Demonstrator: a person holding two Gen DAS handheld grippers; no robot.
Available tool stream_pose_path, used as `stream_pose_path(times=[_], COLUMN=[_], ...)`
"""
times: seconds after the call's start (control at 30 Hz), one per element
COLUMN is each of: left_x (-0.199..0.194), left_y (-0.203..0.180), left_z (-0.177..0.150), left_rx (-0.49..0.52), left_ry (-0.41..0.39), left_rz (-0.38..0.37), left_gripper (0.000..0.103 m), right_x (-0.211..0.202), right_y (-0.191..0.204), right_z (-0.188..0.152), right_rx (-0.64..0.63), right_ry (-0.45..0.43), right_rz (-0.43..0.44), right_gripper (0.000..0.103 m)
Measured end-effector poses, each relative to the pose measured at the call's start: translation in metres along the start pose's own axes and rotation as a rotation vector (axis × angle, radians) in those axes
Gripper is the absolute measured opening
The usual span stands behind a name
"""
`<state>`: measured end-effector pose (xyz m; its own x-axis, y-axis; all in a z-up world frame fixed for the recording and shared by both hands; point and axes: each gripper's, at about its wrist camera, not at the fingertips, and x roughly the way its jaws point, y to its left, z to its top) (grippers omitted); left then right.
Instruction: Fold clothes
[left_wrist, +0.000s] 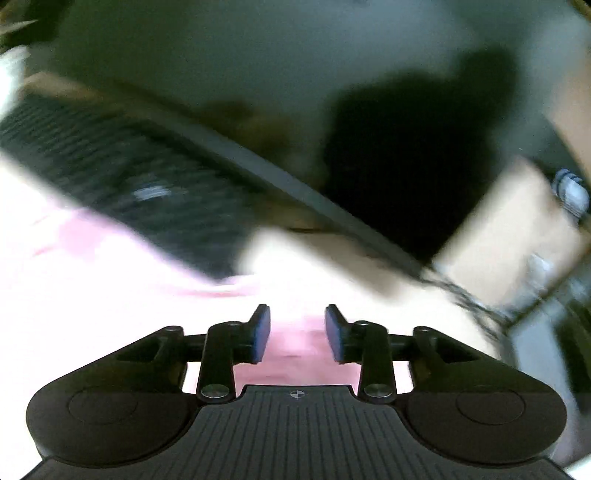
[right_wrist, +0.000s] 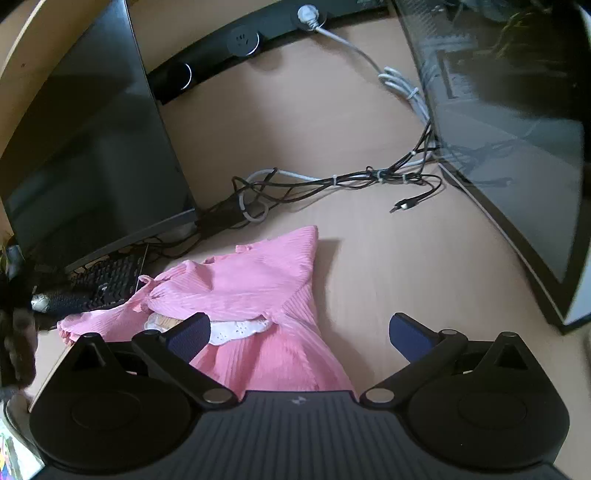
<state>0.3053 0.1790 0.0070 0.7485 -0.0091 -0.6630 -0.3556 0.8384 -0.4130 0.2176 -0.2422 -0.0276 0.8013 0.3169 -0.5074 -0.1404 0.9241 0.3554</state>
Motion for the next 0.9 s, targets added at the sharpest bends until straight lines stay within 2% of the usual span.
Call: stream_pose_path(times=[0.07, 0.17, 0.27, 0.33, 0.37, 0.4, 0.43, 0.47, 0.53, 0.6, 0.77, 0.9], left_x=[0.003, 0.013, 0.033, 0.047, 0.053, 0.057, 0.060, 0.061, 0.049, 0.030, -0.019, -0.035], left_y=[0.033, 0.078, 0.091, 0.099, 0.102, 0.103, 0.102, 0.103, 0.094, 0.072, -0.007, -0.076], left_z=[0.006, 0.016, 0.024, 0.029, 0.031, 0.033, 0.036, 0.037, 0.039, 0.042, 0.047, 0.036], left_rx=[-0.069, -0.170, -0.173, -0.172, -0.171, -0.166, -0.160, -0.156, -0.095, 0.017, 0.214, 0.340], left_ry=[-0.031, -0.056, -0.074, -0.085, -0.091, -0.093, -0.095, -0.095, -0.135, -0.202, -0.315, -0.332], left_rz=[0.101, 0.228, 0.269, 0.294, 0.306, 0.300, 0.292, 0.269, 0.248, 0.217, 0.009, -0.183], left_gripper=[0.062, 0.063, 0.064, 0.061, 0.055, 0.044, 0.017, 0.009, 0.006, 0.006, 0.006, 0.006], right_x=[0.006, 0.012, 0.013, 0.011, 0.010, 0.008, 0.006, 0.004, -0.001, -0.005, -0.012, -0.026], right_y=[0.009, 0.024, 0.038, 0.042, 0.044, 0.044, 0.043, 0.042, 0.035, 0.027, 0.007, 0.000], right_z=[0.003, 0.005, 0.006, 0.008, 0.010, 0.011, 0.012, 0.014, 0.015, 0.015, 0.012, 0.008], right_rx=[-0.014, -0.047, -0.091, -0.110, -0.118, -0.116, -0.112, -0.103, -0.081, -0.051, 0.022, 0.035], right_ry=[0.007, 0.026, 0.047, 0.043, 0.040, 0.035, 0.029, 0.021, -0.003, -0.026, -0.061, -0.079], right_rz=[0.011, 0.019, 0.026, 0.019, 0.015, 0.011, 0.007, 0.002, -0.010, -0.025, -0.052, -0.078], right_gripper=[0.103, 0.103, 0.103, 0.103, 0.103, 0.103, 0.103, 0.103, 0.103, 0.103, 0.103, 0.103])
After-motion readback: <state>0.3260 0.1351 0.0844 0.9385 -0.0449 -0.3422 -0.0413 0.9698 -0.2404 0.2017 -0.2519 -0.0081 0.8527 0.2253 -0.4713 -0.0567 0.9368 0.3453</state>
